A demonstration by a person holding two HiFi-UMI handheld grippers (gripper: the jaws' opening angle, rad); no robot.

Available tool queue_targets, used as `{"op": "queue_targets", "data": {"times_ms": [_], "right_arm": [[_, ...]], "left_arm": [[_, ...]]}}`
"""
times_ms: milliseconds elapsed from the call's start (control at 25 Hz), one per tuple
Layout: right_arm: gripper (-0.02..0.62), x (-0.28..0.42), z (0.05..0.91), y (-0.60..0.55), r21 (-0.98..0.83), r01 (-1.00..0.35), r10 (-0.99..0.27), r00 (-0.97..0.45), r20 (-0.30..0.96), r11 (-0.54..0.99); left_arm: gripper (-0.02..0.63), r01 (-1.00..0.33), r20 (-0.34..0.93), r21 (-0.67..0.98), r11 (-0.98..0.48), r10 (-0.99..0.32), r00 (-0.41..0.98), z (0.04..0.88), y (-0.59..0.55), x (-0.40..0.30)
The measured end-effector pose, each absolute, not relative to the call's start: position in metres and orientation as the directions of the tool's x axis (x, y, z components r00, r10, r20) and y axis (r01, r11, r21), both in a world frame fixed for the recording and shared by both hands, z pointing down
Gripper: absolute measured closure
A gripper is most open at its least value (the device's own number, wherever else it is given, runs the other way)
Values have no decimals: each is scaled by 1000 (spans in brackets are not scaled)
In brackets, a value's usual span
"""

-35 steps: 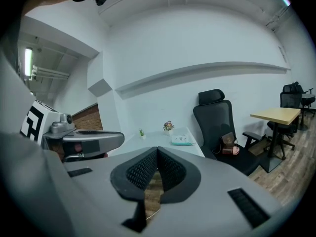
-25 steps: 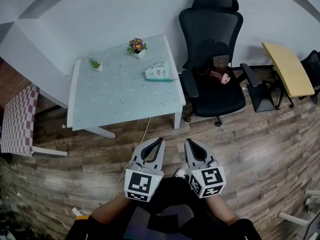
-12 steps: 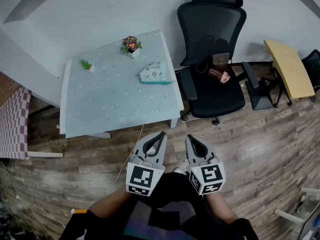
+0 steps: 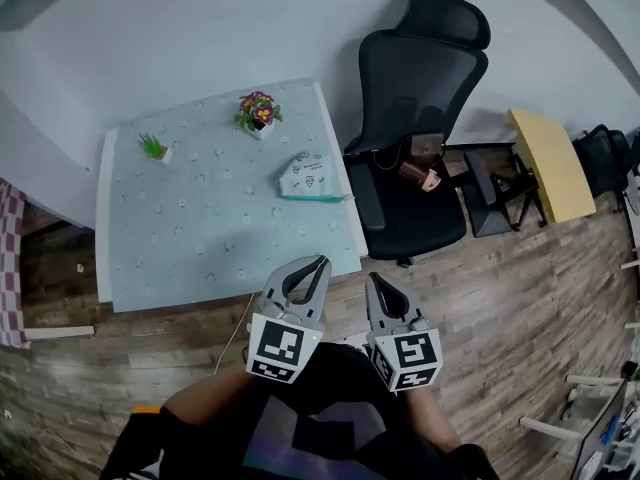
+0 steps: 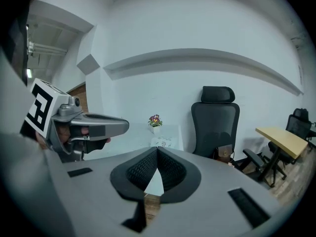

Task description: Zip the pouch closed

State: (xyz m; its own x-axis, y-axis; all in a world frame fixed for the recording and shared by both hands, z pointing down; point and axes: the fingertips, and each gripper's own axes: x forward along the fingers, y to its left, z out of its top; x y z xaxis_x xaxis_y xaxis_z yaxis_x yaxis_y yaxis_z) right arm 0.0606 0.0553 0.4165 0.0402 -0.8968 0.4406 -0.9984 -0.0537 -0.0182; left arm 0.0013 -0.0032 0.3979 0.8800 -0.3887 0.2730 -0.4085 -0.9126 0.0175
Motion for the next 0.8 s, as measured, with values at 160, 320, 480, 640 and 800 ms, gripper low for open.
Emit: {"op": "queue_targets", "data": {"times_ms": [160, 320, 480, 640, 800], "right_arm": [[580, 56, 419, 28, 35, -997, -881, 72, 469, -63], [579, 56, 424, 4, 90, -995, -863, 88, 497, -50], [578, 58, 426, -17, 119, -993, -853, 78, 516, -18], [578, 66, 429, -37, 162, -986, -849, 59, 524, 31], [578, 78, 442, -55, 147, -985, -840, 6, 543, 89]], "left_arm": [[592, -396, 257, 25, -918, -377, 890, 399, -29, -11], [592, -402, 253, 35, -915, -381, 889, 403, -48, -24], [592, -424, 263, 39, -905, -400, 878, 407, -64, -34], [592, -461, 282, 47, -886, -431, 857, 415, -78, -36], [592, -509, 303, 27, -860, -478, 824, 421, -94, -34]]}}
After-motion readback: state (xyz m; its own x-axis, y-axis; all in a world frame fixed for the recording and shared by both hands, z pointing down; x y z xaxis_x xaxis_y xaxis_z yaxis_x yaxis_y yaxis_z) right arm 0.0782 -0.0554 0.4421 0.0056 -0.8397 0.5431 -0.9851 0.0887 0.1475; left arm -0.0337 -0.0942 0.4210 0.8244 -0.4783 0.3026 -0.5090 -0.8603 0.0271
